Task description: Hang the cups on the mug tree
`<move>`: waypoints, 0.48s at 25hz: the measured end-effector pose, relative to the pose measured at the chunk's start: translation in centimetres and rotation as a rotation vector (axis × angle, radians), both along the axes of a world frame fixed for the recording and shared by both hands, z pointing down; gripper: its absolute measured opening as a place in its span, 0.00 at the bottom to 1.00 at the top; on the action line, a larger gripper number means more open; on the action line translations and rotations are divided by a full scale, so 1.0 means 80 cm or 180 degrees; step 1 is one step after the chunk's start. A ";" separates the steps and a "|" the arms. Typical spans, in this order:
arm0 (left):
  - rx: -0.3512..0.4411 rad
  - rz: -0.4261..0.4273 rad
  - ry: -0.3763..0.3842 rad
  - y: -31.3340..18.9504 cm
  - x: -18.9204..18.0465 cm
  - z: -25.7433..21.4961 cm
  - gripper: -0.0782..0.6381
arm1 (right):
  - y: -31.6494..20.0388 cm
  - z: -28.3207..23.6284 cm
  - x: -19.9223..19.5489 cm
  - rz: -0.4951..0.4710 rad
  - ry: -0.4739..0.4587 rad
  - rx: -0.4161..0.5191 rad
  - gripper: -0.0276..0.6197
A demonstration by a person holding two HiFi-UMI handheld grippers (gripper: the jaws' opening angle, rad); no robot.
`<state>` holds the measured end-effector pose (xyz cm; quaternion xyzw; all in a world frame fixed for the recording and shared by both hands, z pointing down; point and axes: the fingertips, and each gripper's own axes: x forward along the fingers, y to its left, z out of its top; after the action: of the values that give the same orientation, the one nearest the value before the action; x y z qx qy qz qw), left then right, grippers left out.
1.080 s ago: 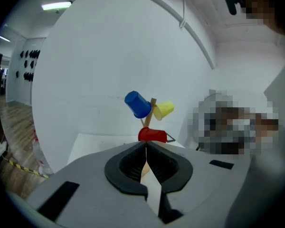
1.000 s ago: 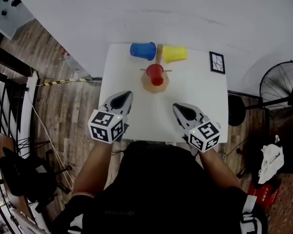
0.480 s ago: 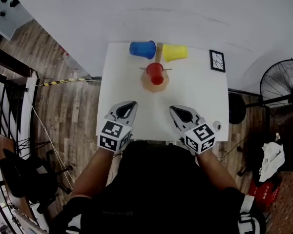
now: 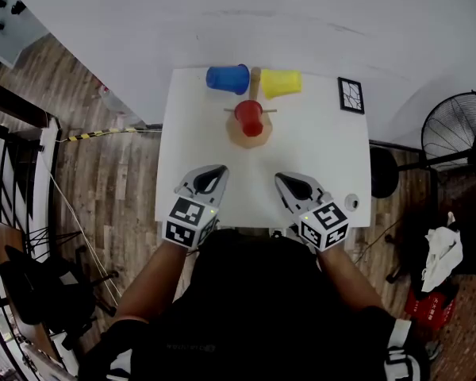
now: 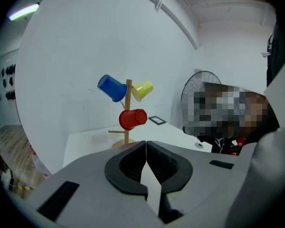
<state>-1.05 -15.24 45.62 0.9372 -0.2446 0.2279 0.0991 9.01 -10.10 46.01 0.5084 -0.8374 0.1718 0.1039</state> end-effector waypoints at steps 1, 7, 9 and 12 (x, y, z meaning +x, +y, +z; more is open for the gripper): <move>0.0009 0.0003 0.0001 0.000 0.001 -0.001 0.13 | 0.000 0.000 0.000 -0.0002 0.0004 0.0001 0.05; 0.0057 0.0022 -0.0020 0.001 0.004 -0.003 0.13 | 0.000 0.001 0.002 -0.0003 0.0027 -0.0003 0.05; 0.0078 0.0020 -0.0024 0.000 0.004 -0.005 0.13 | -0.001 0.000 0.003 -0.0002 0.0028 0.0002 0.05; 0.0097 0.0011 -0.0021 -0.003 0.004 -0.007 0.13 | -0.003 -0.001 0.003 0.0000 0.0029 0.0014 0.05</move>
<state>-0.70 -15.44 45.07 0.9383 -0.2467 0.2274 0.0836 9.27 -10.38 45.90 0.5095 -0.8372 0.1676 0.1066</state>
